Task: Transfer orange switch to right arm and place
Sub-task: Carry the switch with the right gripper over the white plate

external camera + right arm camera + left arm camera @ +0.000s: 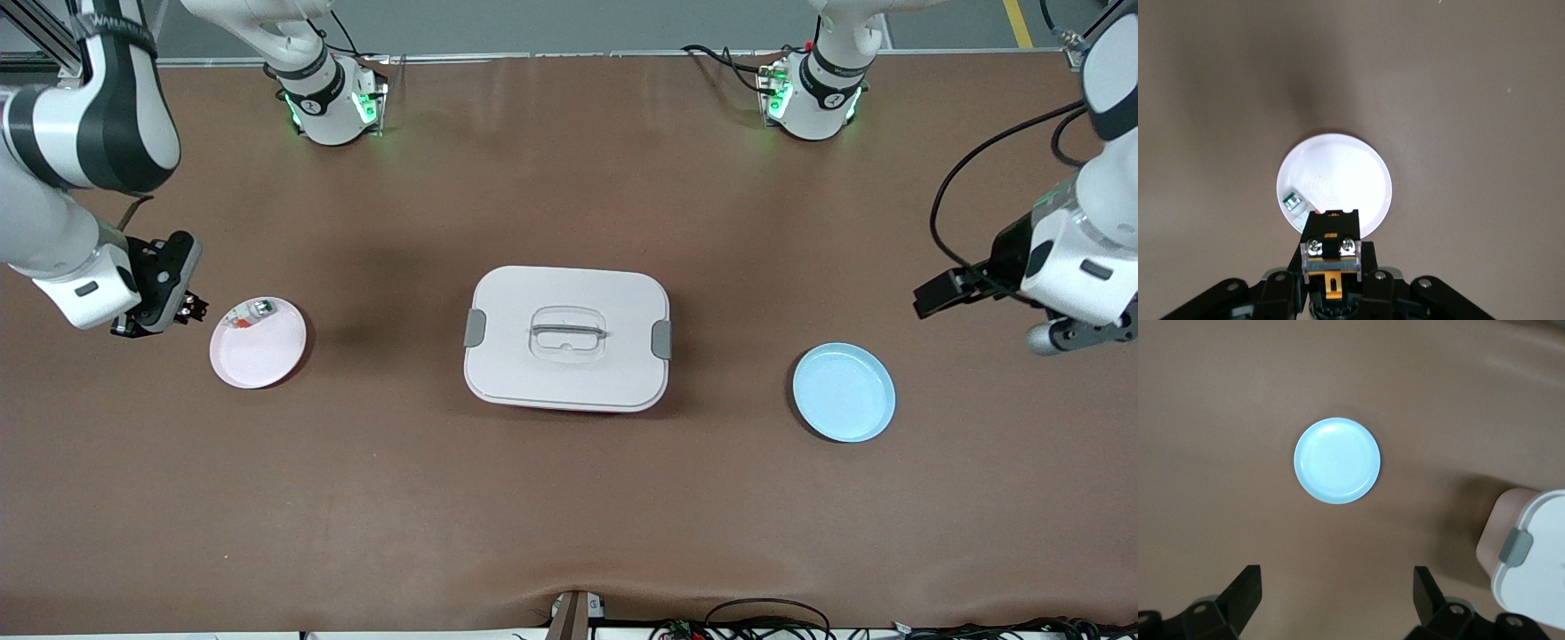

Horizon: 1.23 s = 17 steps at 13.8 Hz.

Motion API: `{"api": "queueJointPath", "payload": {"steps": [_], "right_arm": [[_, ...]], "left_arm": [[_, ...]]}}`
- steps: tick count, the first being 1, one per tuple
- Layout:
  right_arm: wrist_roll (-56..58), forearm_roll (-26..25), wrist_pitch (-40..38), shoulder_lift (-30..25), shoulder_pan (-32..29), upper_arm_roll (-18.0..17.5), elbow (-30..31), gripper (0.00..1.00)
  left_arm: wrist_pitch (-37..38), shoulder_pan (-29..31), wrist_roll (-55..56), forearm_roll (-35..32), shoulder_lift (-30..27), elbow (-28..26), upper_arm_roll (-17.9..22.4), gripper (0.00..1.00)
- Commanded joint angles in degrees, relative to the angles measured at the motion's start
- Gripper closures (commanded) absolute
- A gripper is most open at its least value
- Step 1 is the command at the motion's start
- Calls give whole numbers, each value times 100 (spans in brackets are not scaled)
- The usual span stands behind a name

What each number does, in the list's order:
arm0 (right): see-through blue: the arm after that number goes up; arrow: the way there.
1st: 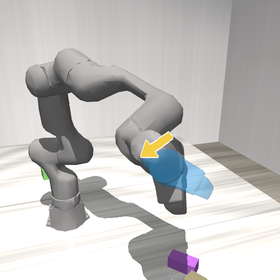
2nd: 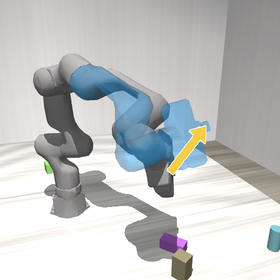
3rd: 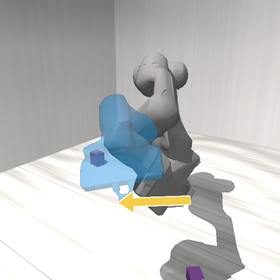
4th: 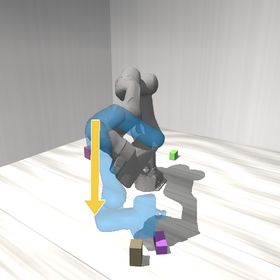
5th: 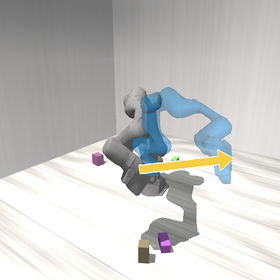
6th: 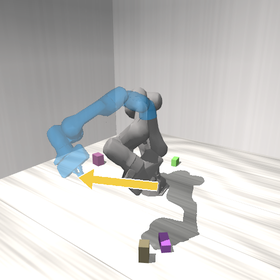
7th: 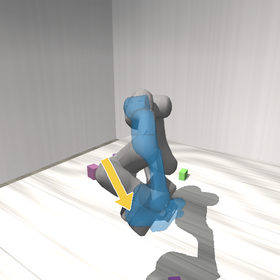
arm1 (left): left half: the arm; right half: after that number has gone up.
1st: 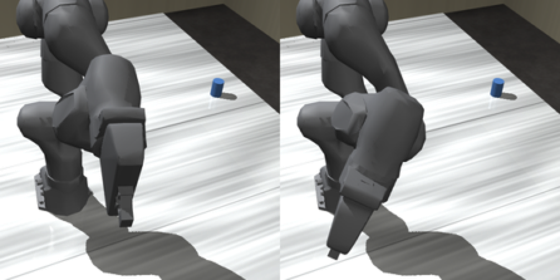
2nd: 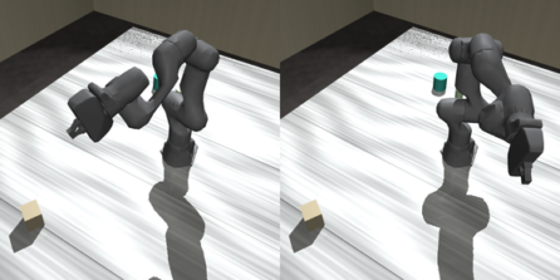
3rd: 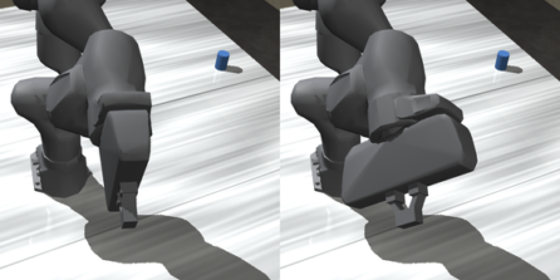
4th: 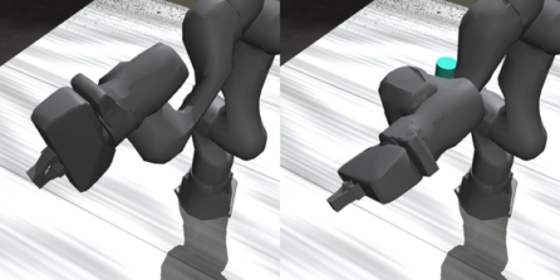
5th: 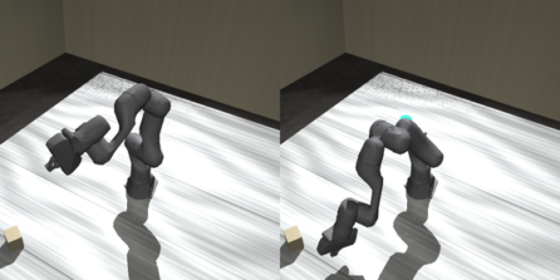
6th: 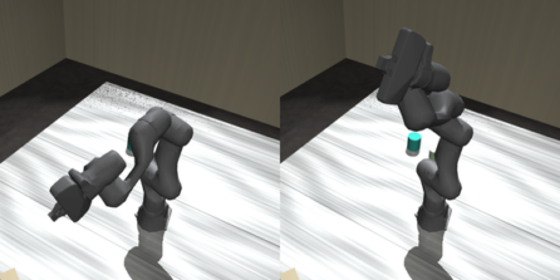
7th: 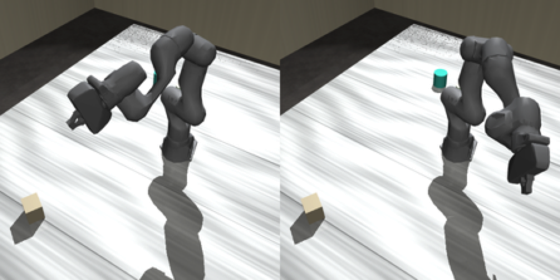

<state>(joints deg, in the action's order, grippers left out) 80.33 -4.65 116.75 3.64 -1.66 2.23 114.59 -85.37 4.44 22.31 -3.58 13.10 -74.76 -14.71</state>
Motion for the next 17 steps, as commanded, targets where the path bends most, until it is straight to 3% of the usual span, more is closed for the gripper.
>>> {"api": "queueJointPath", "payload": {"steps": [1,4,7,17], "right_arm": [[167,-115,847,-188,-212,-109,896,100],[159,-115,1375,-31,-230,-109,1206,100],[167,-124,1876,487,-326,-109,1242,100],[167,-159,3441,1481,-379,-91,1488,100]], "left_arm": [[301,75,-174,-108,-298,-179,-58,0],[232,31,-603,-116,-570,-458,11,0],[-331,-521,-1358,-11,-1176,-1337,976,0],[-253,-488,-1484,86,-1511,-1532,882,0]]}}
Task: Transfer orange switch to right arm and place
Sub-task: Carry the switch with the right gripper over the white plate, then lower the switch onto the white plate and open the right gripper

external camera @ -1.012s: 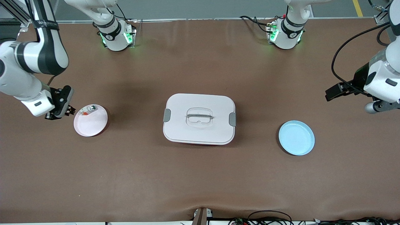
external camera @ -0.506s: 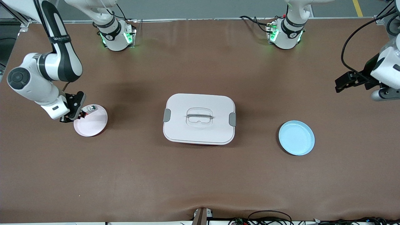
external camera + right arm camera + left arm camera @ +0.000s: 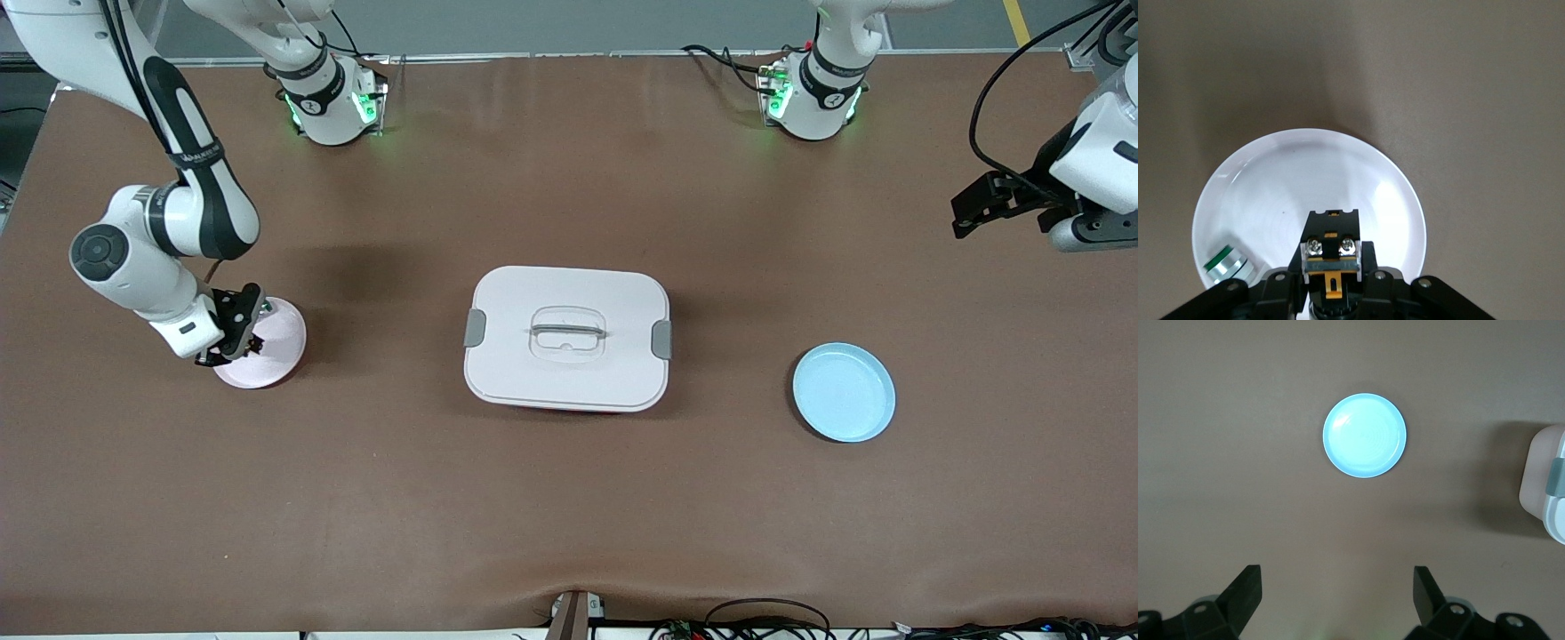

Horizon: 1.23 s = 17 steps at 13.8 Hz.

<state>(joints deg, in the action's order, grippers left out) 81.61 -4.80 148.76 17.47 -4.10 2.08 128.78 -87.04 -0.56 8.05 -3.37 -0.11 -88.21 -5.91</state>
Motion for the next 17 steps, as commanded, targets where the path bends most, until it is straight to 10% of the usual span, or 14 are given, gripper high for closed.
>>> {"api": "queueJointPath", "payload": {"steps": [1,14,16,17], "right_arm": [[39,-144,363,150,-127,-77,77,100],[22,-144,917,441,-170,-33,499,99],[22,-144,917,441,-170,-24,499,88],[39,-144,917,441,-170,-24,490,65]], "left_arm": [[-85,12,-58,73,-183,-196,2,0],[-129,73,-58,381,-42,-196,55,0],[-129,73,-58,381,-42,-196,55,0],[-103,73,-58,381,-42,-196,55,0]]}}
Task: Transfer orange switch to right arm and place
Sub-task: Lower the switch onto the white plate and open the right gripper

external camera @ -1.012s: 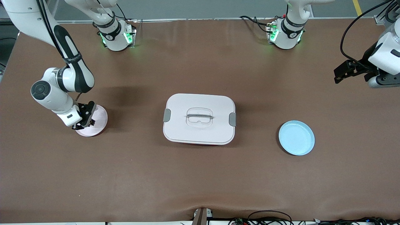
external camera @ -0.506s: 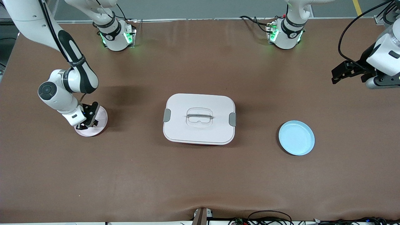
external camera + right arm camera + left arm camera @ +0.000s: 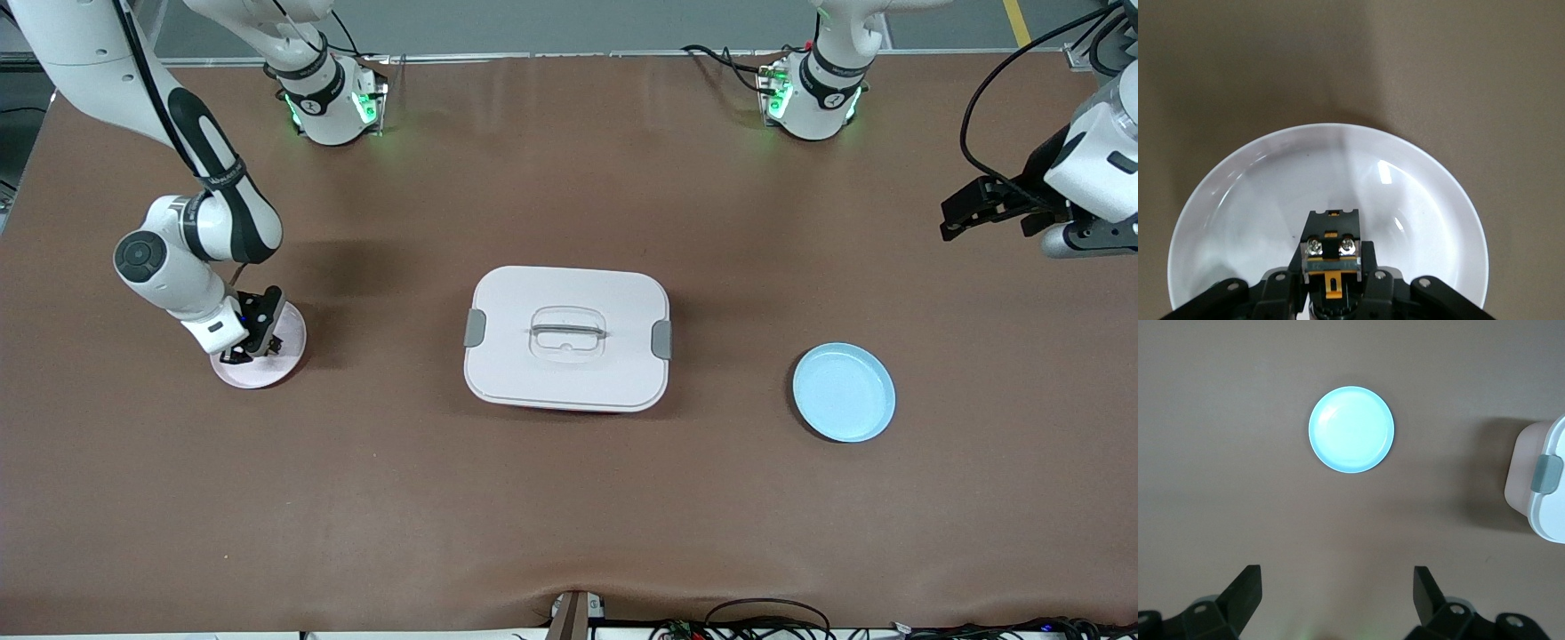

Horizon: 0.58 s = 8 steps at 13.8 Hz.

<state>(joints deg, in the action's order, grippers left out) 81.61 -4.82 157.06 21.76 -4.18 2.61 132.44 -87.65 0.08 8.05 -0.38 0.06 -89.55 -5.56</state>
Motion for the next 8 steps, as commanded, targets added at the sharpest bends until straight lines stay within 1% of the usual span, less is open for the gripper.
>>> {"api": "queueJointPath", "payload": {"steps": [1,2,5,8], "right_arm": [[39,-142,88,13,-162,-77,116,35],[57,-142,88,4,-162,-77,98,0],[381,-133,54,-22,-162,-85,-7,0],[294,-133,-34,-84,-136,-86,-121,0]], "left_arm": [[-33,10,-58,82,-67,-63,20,0],[-7,10,-58,82,-76,-54,20,0],[11,19,-67,82,-93,-54,20,0],[29,80,-67,82,-102,-28,20,0]]}}
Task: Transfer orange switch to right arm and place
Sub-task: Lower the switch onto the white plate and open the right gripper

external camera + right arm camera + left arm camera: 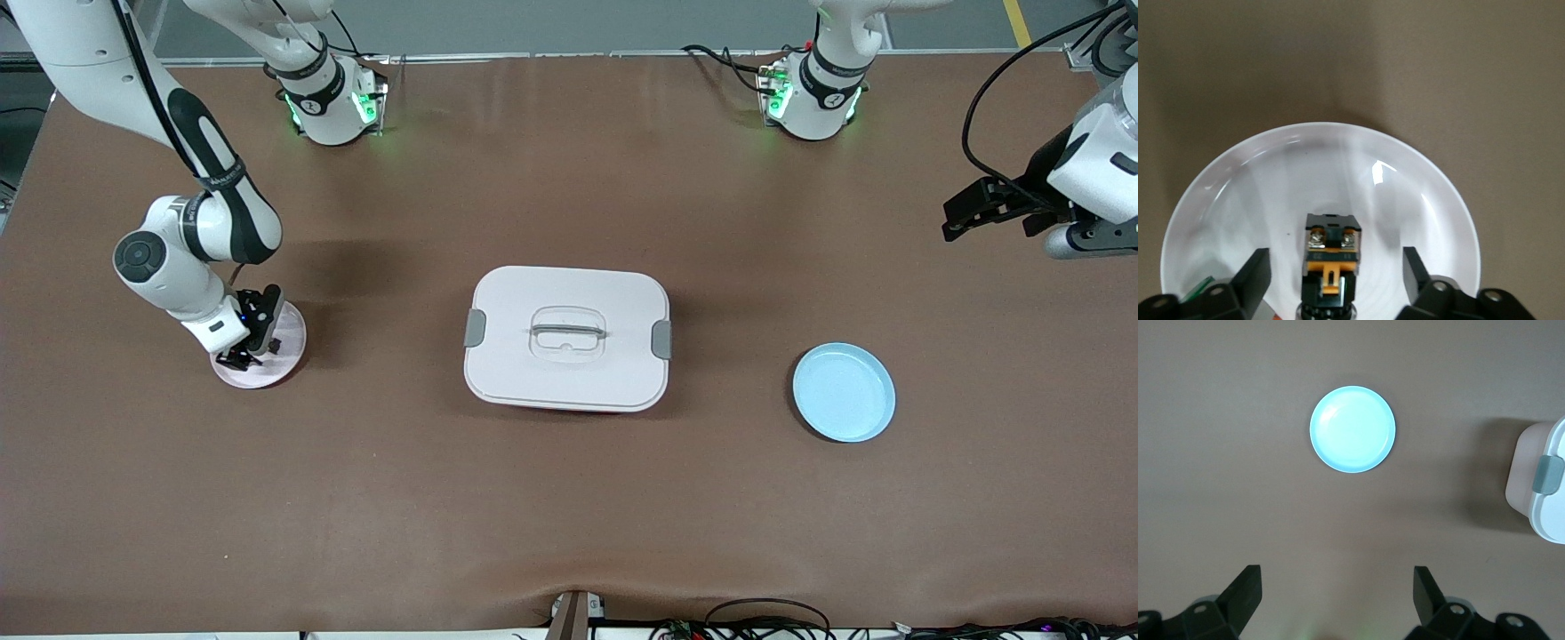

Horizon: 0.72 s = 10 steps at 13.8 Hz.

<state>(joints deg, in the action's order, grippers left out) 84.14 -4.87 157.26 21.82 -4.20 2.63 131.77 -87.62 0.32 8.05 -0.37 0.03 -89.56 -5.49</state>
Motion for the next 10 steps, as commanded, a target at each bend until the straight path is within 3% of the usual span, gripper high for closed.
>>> {"api": "queueJointPath", "payload": {"steps": [1,5,7,10], "right_arm": [[33,-110,-168,-116,-125,-88,-90,0],[-545,-93,-1308,-371,-29,-105,-546,0],[-1456,-93,-2231,-529,-2,-131,-836,0],[-3143,-75,-2954,-600,15,-158,-1170,0]], "left_arm": [[26,47,-67,73,-100,-35,13,0],[26,65,-67,81,-108,-35,13,0],[34,65,-67,81,-108,-44,13,0],[43,143,-67,81,-108,-53,22,0]]}}
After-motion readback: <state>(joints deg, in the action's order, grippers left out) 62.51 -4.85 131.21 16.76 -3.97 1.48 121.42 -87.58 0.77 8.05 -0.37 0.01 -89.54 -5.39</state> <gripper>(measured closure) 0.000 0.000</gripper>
